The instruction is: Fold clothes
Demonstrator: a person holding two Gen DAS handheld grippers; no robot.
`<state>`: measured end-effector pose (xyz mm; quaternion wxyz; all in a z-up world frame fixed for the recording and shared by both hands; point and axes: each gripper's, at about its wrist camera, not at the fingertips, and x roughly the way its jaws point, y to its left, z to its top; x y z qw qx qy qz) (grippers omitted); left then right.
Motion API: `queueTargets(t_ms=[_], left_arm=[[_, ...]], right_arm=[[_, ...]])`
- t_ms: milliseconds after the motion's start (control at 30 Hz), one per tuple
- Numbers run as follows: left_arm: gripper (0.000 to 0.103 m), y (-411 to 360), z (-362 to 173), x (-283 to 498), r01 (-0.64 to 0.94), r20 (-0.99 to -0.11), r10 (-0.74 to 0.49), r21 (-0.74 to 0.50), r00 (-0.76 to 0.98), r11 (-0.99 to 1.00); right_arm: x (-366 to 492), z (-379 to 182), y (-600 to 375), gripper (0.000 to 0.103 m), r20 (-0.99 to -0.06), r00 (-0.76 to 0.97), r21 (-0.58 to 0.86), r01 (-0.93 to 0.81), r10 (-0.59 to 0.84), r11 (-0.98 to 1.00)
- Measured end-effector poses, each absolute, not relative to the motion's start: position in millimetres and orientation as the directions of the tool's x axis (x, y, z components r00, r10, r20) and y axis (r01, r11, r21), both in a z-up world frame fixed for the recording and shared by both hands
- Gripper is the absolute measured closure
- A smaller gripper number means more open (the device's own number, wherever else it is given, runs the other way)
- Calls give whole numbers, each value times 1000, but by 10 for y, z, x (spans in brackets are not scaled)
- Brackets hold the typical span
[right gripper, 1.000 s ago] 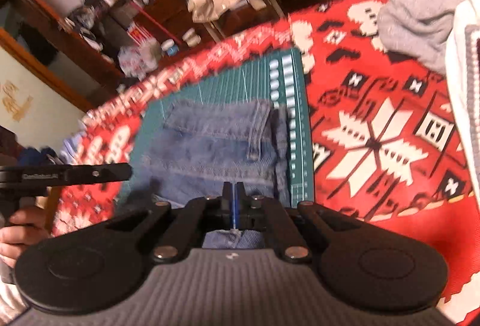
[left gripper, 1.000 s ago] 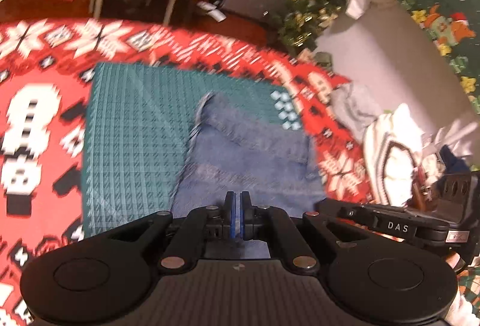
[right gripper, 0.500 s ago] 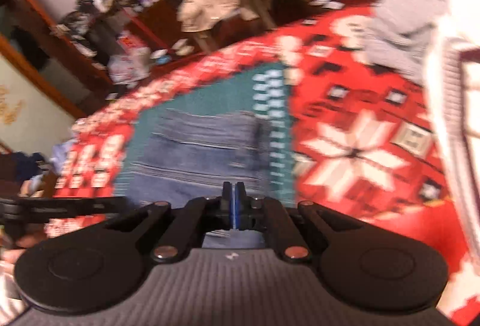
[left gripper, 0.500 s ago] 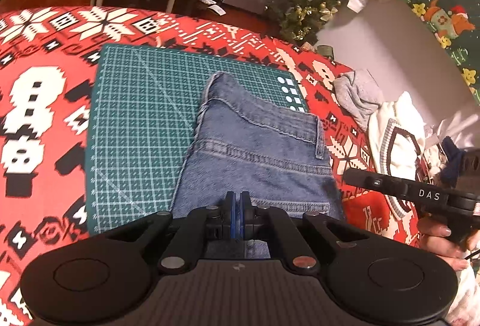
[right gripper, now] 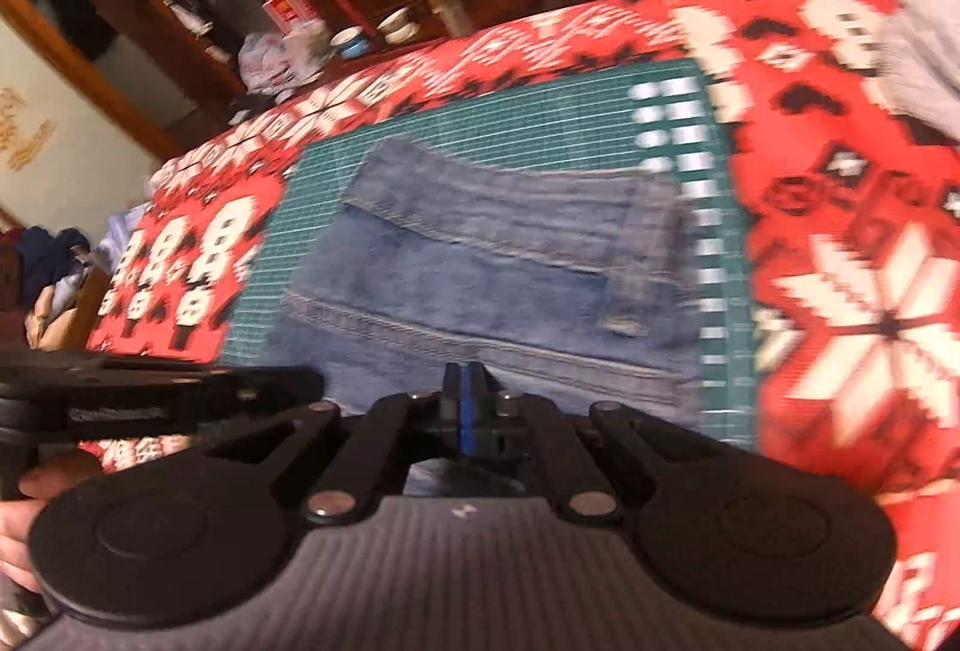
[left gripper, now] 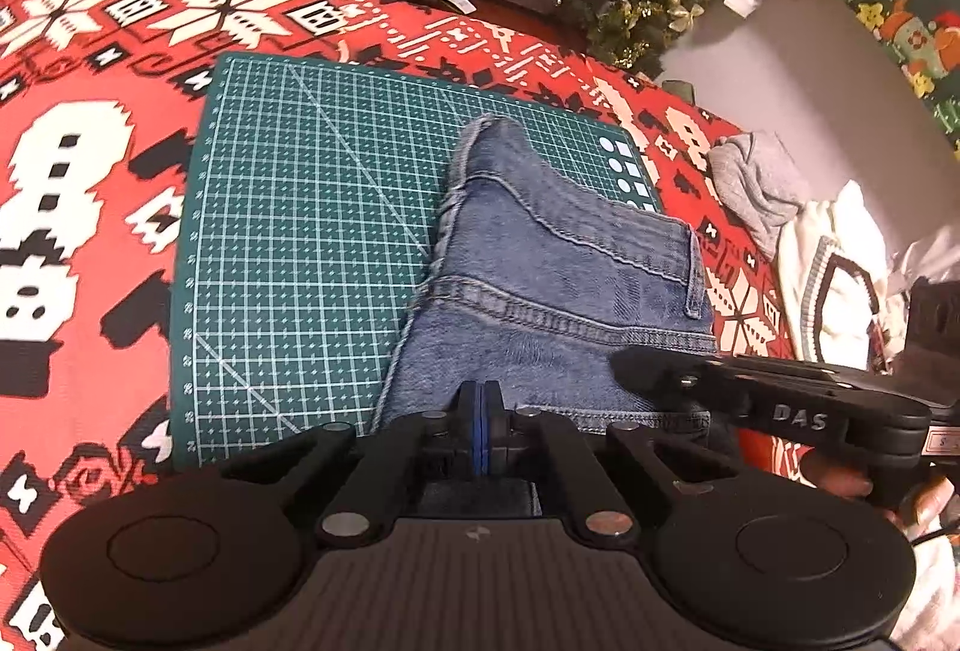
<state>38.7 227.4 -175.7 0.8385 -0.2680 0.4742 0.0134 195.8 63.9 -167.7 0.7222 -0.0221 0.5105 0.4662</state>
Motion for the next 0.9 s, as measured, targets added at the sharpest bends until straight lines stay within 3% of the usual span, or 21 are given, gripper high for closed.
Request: queueTargets(t_ms=[300,467,567,733,900], left_arm=[[100,2303,-1713,256,-286,-813,-234,-434,534,854],[101,2197,-1619,139,-245,-832,-219,-384,510,890],[101,2185,-1619,60,-239,-829,-229,-392,510,889],[101,2193,-1654,3,-248,-827,-233,-402,511,882],[101,2199,-1692,-36,-256,-831,-231,-401,507,880]], right_arm=[[2082,-1666,235,103,-751,88,451,-656,654,605],[2031,-1582,141,103,-767,172,367,-673,618,642],[2040,-1545,24,103,-770,172,385,-642,614,663],[1831,-1355,-148,102,-698,132,471,-656,704,590],[1685,-1591,-67,103,-761,81,439,-665,643,604]])
